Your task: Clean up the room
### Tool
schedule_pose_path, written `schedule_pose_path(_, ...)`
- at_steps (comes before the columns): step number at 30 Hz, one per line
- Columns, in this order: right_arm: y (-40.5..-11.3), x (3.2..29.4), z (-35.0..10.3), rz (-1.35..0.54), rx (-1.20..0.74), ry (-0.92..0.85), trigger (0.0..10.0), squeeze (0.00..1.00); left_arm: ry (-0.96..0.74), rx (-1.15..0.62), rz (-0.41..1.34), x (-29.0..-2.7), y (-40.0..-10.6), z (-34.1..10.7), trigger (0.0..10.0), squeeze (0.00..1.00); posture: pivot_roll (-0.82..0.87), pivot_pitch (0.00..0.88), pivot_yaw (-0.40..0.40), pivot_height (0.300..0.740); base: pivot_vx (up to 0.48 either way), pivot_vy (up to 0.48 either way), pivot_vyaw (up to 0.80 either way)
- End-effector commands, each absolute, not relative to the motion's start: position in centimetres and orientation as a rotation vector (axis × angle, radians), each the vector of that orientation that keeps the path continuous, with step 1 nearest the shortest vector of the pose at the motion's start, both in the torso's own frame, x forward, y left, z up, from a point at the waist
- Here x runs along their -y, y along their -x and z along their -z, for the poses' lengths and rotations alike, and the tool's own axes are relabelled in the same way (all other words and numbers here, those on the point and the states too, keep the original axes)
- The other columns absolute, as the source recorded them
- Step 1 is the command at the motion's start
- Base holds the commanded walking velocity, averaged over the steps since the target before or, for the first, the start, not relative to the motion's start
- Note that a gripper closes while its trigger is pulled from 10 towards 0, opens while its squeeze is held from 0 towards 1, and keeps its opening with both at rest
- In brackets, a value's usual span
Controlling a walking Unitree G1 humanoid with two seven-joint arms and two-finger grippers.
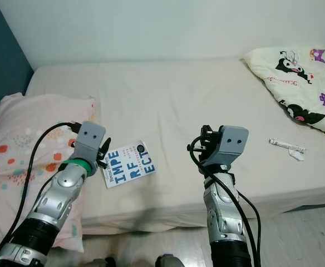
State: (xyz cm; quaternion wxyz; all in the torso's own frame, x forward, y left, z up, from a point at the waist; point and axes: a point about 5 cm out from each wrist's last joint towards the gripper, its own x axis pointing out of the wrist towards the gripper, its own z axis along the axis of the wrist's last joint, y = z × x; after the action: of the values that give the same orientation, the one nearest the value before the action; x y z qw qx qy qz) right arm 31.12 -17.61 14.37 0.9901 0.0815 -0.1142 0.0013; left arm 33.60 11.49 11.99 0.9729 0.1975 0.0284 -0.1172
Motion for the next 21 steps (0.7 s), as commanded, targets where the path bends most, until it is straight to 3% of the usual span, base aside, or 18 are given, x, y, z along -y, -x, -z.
schedule_pose_path(1,-30.93,17.66,-13.62,0.004,0.204,-0.170,10.0,0.00,-0.450,-0.065,0.237,-11.50,-33.09,-11.14,10.0,0.00,-0.07,0.098,0.057,0.649,0.000,0.000,0.00)
schedule_pose_path(18,-30.94,17.58,-13.54,0.002,0.201,-0.169,10.0,0.00,-0.609,0.001,0.273,-11.07,-33.06,-11.22,10.0,0.00,-0.07,0.095,0.060,0.594,0.000,0.000,0.00)
schedule_pose_path(21,-30.94,17.58,-13.56,0.005,0.202,-0.177,10.0,0.00,-0.824,0.057,0.289,-10.75,-33.48,-11.57,10.0,0.00,-0.06,0.103,0.062,0.594,0.000,0.000,0.00)
